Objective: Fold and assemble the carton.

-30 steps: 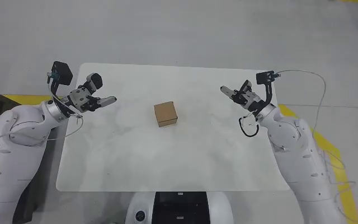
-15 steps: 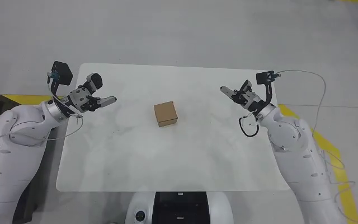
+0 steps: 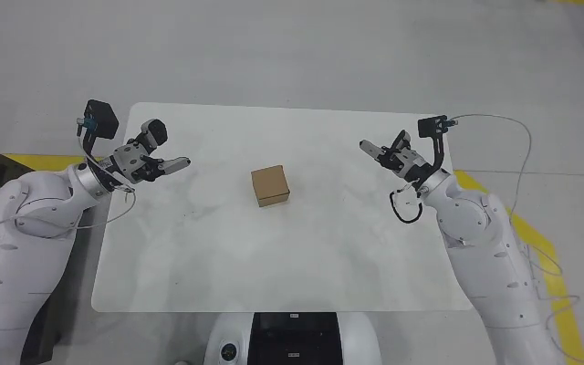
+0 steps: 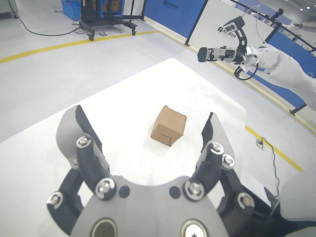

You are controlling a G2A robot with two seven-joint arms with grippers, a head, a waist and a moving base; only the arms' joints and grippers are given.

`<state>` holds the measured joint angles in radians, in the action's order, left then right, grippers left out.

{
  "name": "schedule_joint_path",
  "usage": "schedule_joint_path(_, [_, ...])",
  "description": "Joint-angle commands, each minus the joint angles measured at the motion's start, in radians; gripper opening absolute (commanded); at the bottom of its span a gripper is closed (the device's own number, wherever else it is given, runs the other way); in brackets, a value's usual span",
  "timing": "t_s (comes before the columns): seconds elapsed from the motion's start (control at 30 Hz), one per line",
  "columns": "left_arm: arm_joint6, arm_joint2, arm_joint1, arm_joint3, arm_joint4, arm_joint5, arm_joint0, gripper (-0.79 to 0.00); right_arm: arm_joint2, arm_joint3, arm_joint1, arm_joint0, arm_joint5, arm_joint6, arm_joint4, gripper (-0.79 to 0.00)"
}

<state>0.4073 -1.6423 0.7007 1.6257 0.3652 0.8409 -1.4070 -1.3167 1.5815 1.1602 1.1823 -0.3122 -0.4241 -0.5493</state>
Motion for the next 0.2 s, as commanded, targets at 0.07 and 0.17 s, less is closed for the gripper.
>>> schedule_joint_path(0.07, [0.0, 0.0, 0.0, 0.0, 0.0, 0.0, 0.0, 0.0, 0.0, 0.0, 0.0, 0.0, 0.0, 0.0, 0.0, 0.0])
schedule_joint_path(0.17, [0.0, 0.0, 0.0, 0.0, 0.0, 0.0, 0.0, -0.001, 0.0, 0.0, 0.0, 0.0, 0.0, 0.0, 0.0, 0.0])
